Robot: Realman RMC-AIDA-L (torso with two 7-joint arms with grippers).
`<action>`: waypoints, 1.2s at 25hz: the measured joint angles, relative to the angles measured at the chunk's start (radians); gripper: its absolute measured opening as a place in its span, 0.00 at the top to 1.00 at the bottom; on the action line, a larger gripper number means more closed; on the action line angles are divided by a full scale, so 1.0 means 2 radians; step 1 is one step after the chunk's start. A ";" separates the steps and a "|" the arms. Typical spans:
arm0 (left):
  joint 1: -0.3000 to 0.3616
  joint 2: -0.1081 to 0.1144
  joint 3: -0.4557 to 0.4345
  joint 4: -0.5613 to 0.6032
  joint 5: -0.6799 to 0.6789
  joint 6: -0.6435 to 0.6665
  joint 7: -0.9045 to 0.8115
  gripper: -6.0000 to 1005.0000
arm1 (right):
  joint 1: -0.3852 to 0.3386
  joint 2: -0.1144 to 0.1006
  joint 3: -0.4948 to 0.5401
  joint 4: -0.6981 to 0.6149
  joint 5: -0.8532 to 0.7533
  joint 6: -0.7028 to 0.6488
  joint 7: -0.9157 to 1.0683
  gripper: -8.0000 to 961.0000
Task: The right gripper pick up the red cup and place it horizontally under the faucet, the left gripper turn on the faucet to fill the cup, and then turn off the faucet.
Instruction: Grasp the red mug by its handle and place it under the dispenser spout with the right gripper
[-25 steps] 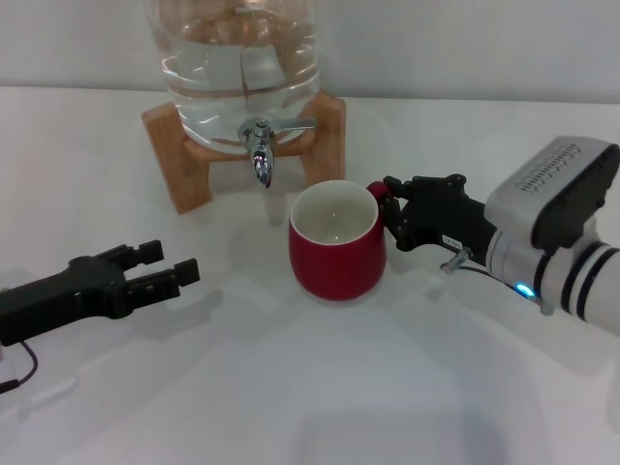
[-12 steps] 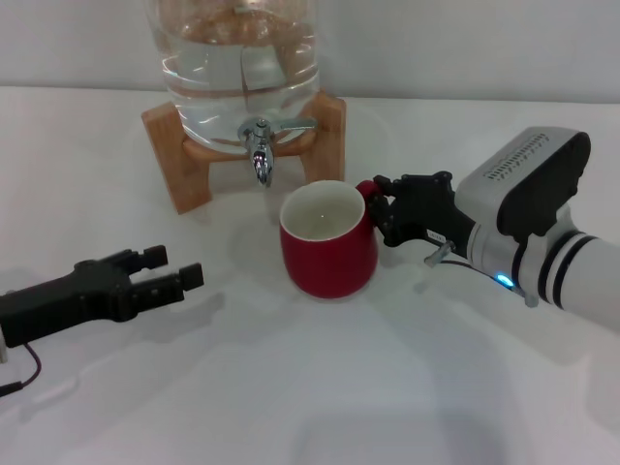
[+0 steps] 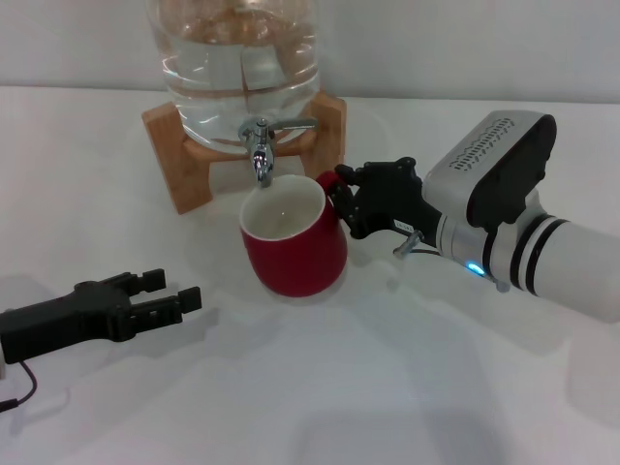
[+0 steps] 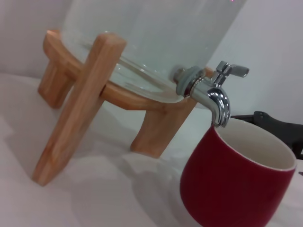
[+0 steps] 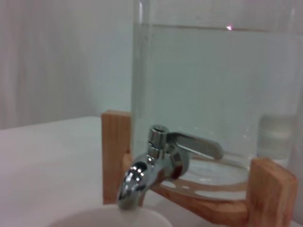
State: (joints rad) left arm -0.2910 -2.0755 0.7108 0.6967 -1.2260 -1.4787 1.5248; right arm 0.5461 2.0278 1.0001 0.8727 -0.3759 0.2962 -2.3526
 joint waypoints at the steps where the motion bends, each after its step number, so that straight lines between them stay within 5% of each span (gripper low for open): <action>1: 0.000 0.000 0.000 0.000 0.000 0.000 0.000 0.12 | 0.000 0.000 0.000 0.000 0.000 0.005 0.000 0.83; 30: -0.010 -0.001 0.000 0.003 -0.003 -0.002 -0.005 0.12 | 0.023 0.000 -0.009 -0.041 0.025 -0.027 0.000 0.83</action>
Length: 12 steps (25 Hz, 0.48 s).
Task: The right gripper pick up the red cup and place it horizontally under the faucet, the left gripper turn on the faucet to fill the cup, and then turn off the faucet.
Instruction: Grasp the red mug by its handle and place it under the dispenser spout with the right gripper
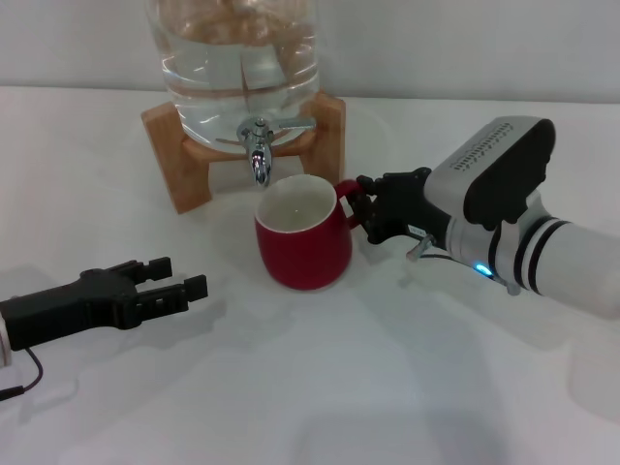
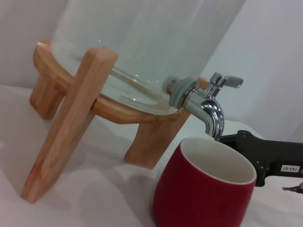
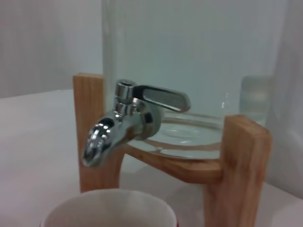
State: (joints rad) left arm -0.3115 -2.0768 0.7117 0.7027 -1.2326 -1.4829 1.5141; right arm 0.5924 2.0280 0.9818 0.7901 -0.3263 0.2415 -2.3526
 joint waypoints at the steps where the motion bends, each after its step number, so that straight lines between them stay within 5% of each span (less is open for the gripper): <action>1: 0.000 0.000 0.000 0.000 0.000 0.000 0.000 0.12 | 0.003 0.000 -0.004 0.000 0.003 0.000 0.000 0.83; 12: 0.001 0.000 0.000 0.000 0.000 0.000 0.000 0.12 | 0.029 0.000 -0.034 -0.006 0.025 -0.011 0.000 0.84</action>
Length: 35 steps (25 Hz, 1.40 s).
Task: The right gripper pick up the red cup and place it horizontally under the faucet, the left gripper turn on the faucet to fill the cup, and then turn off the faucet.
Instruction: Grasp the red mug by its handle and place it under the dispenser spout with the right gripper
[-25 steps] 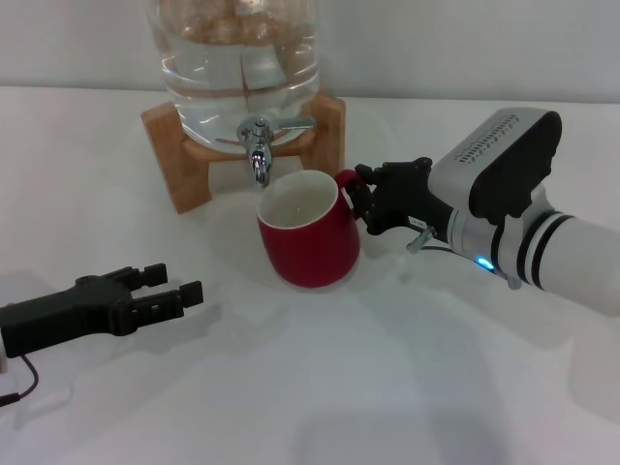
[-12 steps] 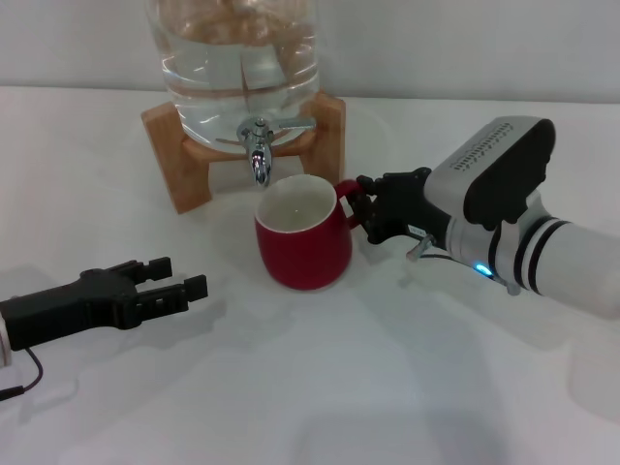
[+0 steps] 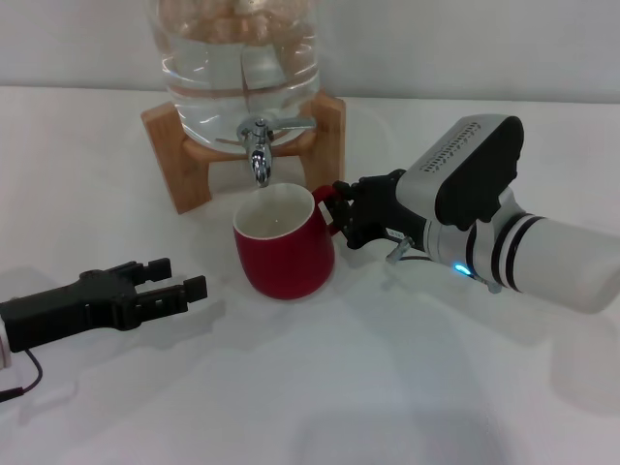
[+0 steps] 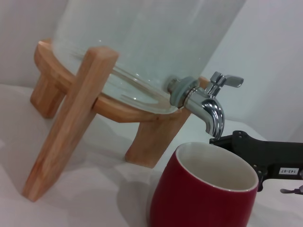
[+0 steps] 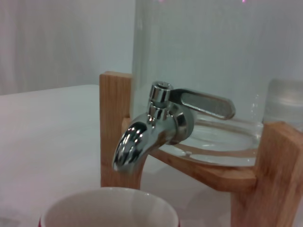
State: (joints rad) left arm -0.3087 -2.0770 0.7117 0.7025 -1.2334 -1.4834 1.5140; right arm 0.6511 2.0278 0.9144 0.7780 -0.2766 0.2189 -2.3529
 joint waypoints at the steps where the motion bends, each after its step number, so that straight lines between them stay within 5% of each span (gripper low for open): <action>1: 0.000 0.000 0.000 0.000 0.000 0.000 0.000 0.12 | -0.001 0.000 0.001 0.000 0.000 0.001 0.000 0.84; 35: 0.001 0.000 0.003 0.000 -0.001 -0.005 -0.006 0.12 | 0.016 0.000 -0.014 -0.029 0.026 0.007 -0.003 0.86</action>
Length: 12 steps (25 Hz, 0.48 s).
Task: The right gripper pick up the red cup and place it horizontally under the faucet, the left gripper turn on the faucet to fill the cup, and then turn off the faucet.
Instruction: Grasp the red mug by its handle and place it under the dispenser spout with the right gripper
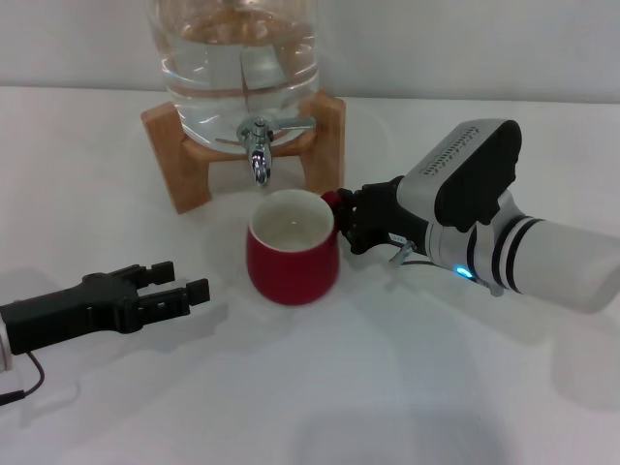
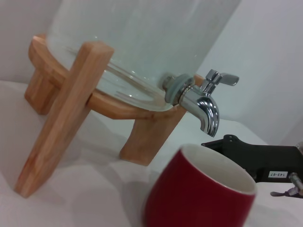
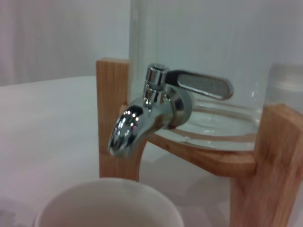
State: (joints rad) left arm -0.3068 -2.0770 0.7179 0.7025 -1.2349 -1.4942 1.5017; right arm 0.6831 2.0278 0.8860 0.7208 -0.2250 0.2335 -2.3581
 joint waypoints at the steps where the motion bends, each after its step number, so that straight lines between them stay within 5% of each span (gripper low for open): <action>1: 0.000 0.000 0.000 0.000 0.000 0.000 0.000 0.12 | 0.000 0.000 0.000 -0.002 0.000 0.001 0.000 0.86; 12: 0.001 0.000 0.000 0.000 0.000 0.003 0.000 0.12 | 0.004 0.000 0.000 -0.002 0.001 0.002 0.002 0.88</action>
State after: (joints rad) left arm -0.3052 -2.0770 0.7179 0.7026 -1.2349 -1.4887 1.5026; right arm 0.6911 2.0278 0.8856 0.7165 -0.2239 0.2374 -2.3540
